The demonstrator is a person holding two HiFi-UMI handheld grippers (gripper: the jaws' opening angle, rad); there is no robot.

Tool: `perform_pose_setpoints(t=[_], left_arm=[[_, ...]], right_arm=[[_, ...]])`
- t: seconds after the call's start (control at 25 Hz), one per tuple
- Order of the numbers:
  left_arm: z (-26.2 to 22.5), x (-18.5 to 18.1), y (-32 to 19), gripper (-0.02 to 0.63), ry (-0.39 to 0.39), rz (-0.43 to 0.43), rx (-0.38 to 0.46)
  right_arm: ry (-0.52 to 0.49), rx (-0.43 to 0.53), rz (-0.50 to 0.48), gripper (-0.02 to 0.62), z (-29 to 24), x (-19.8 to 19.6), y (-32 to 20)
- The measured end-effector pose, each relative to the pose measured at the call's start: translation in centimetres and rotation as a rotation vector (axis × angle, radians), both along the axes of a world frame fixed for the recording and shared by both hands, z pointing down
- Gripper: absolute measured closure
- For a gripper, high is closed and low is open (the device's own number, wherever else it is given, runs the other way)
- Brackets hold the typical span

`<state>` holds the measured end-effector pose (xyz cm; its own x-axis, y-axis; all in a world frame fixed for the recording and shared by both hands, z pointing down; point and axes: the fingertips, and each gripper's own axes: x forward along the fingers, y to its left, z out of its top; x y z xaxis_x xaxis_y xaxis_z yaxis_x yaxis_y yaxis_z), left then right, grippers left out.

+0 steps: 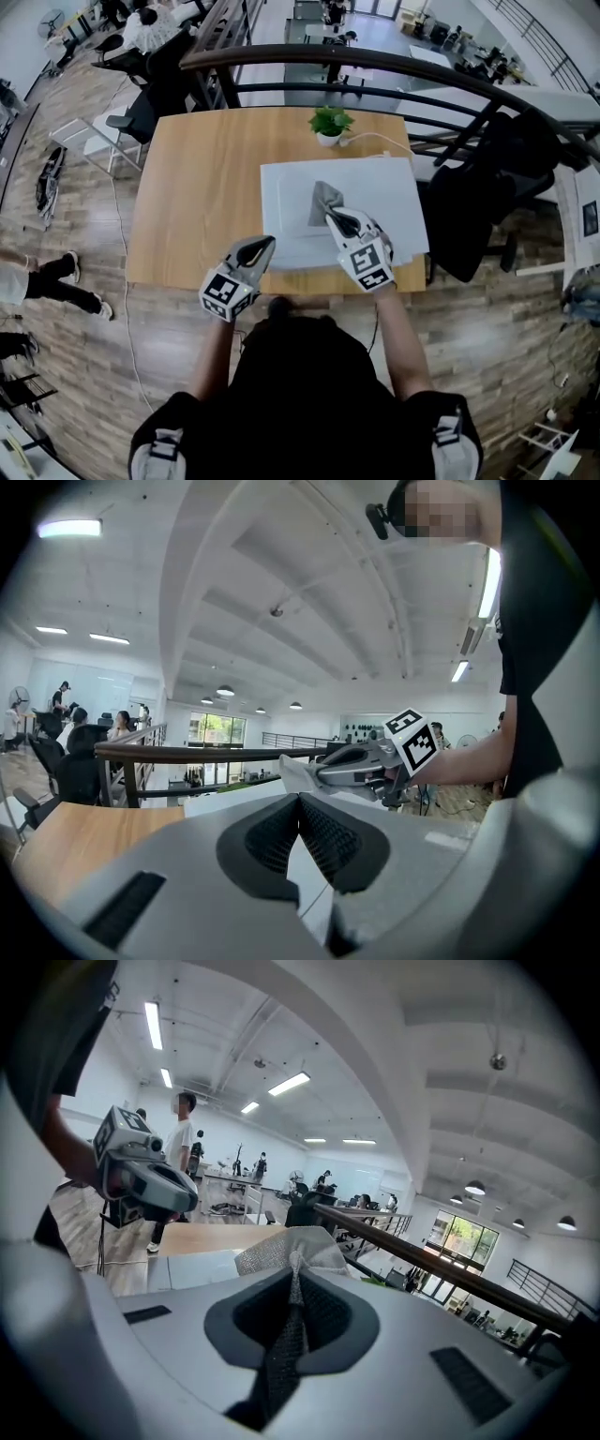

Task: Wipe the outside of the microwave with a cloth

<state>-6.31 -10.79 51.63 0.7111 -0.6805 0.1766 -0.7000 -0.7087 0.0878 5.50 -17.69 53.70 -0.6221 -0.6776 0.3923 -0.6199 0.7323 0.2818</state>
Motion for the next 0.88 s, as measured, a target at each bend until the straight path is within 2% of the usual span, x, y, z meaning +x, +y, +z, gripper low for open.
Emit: perform_pose_setpoints(t=[0.12,0.28,0.44,0.6,0.88], left_arm=[[0.0,2.3,0.5,0.603,-0.012,0.034,0.008],[-0.5,5.0,1.1,0.603,-0.023,0.067,0.011],[-0.4,6.9,1.6,0.603,-0.042,0.084,0.010],[-0.4,8.7,2.6,0.603,-0.050,0.091,0.008],[0.0,10.7,4.5,0.603,-0.055,0.074,0.012]], right_arm=[[-0.064,0.030,0.016,0.583,-0.7,2.8,2.0],[-0.152,0.005,0.073,0.584,-0.4,6.9,4.9],[-0.191,-0.017,0.083,0.584,0.3,9.9,6.9],[-0.224,-0.064,0.073,0.584,1.4,11.9,8.2],[-0.224,-0.059,0.021,0.584,1.6,13.2,9.4]])
